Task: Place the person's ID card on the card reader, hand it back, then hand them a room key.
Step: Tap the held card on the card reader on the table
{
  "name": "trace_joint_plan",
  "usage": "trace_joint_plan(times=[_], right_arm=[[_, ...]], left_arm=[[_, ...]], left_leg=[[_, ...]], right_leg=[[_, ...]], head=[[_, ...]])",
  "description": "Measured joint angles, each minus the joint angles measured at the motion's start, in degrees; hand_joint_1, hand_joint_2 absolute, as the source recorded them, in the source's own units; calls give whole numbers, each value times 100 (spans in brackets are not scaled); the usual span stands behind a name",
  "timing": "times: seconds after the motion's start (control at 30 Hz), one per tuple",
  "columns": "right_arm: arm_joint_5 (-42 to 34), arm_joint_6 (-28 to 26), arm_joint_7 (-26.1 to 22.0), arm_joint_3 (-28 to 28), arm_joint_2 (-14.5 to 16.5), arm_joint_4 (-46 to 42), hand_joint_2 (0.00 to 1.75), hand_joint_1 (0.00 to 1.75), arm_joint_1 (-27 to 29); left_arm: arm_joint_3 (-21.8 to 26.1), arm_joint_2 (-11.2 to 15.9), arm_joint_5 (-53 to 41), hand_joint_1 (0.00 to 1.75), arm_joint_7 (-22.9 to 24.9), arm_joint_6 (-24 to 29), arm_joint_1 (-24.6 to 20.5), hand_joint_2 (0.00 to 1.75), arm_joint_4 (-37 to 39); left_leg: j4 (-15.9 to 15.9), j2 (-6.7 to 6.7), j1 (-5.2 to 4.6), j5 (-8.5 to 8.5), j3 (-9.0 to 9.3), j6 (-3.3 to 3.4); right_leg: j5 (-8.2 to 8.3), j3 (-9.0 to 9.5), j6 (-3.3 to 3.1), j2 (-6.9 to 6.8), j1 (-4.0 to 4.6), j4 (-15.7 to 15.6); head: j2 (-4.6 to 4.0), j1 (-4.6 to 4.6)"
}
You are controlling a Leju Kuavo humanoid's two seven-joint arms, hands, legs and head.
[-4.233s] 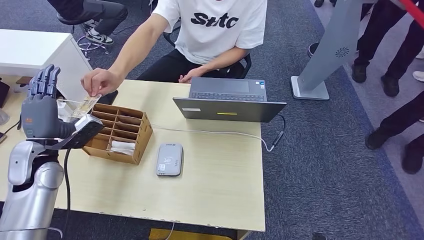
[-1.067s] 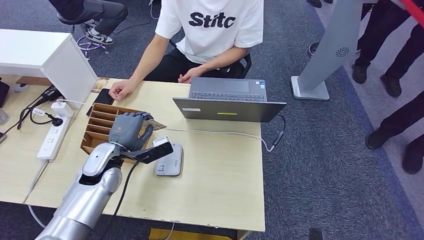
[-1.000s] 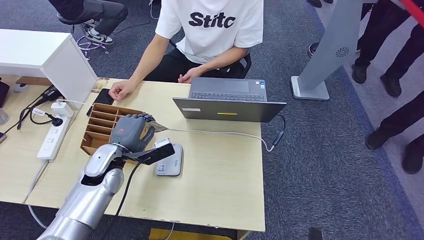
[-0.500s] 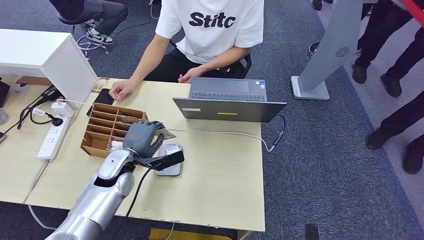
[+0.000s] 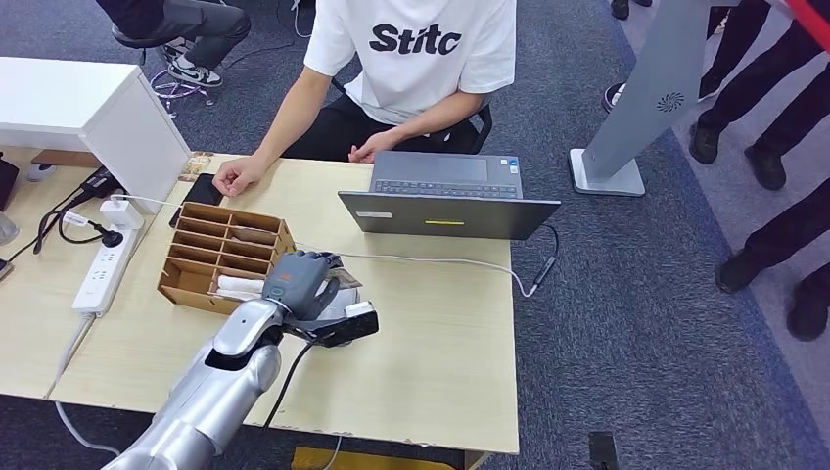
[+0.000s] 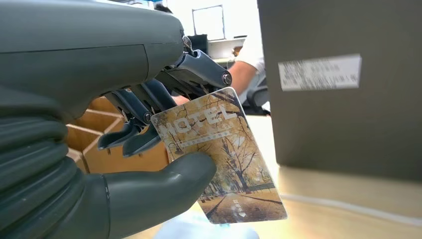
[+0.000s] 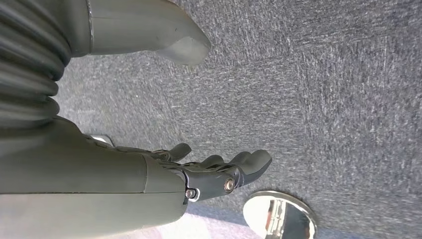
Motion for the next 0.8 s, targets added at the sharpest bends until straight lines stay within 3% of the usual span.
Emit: trace_joint_plan(times=[0.8], right_arm=[[93, -4, 83, 102, 12, 9, 175, 0, -20]], left_arm=[[-191, 65, -108, 175, 112, -407, -357, 175, 703]], left_leg=[[0, -3, 0, 1, 2, 0]], right_leg=[[0, 5, 0, -4, 0, 2]], head=[[0, -1]])
